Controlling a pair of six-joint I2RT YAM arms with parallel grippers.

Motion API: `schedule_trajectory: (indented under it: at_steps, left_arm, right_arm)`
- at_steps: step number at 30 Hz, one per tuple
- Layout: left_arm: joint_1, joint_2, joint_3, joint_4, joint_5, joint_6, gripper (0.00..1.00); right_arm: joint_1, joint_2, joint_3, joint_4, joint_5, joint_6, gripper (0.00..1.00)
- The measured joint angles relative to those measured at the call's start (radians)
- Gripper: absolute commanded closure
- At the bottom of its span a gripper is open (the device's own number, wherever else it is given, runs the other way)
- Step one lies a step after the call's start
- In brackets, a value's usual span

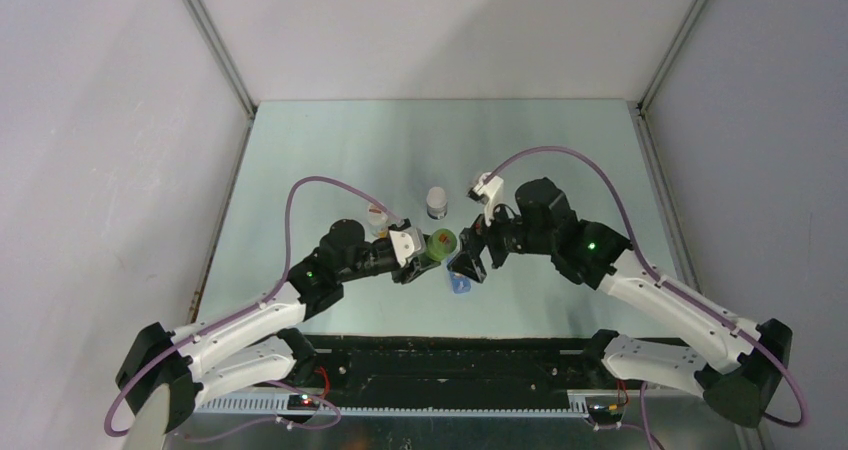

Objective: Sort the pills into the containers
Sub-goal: Screw the lid of the pill bottle onto the pill bottle.

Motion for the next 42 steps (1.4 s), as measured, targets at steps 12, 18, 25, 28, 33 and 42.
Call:
schedule_trajectory:
  at_steps: [12, 18, 25, 28, 33, 42]
  left_arm:
    - [0.0, -0.013, 0.0, -0.019, 0.032, 0.0, 1.0]
    - [0.0, -0.014, 0.0, -0.019, 0.049, 0.0, 1.0]
    - [0.001, -0.014, 0.0, -0.027, 0.04, 0.0, 1.0]
    - [0.002, -0.014, 0.0, -0.037, 0.027, 0.0, 1.0]
    - [0.003, -0.014, 0.0, -0.049, -0.003, 0.0, 1.0]
    - [0.002, -0.015, 0.0, -0.018, -0.058, 0.0, 1.0]
  right_arm:
    - [0.093, 0.079, 0.013, 0.062, 0.063, -0.142, 0.4]
    - [0.094, 0.085, 0.028, 0.12, 0.079, -0.154, 0.38]
    - [0.098, 0.121, 0.049, 0.142, 0.102, -0.13, 0.56]
    - [0.098, 0.135, 0.058, 0.142, 0.122, -0.099, 0.7]
    - [0.109, 0.154, 0.063, 0.145, 0.206, 0.027, 0.83]
    - [0.109, 0.182, 0.135, 0.049, 0.452, 0.409, 0.14]
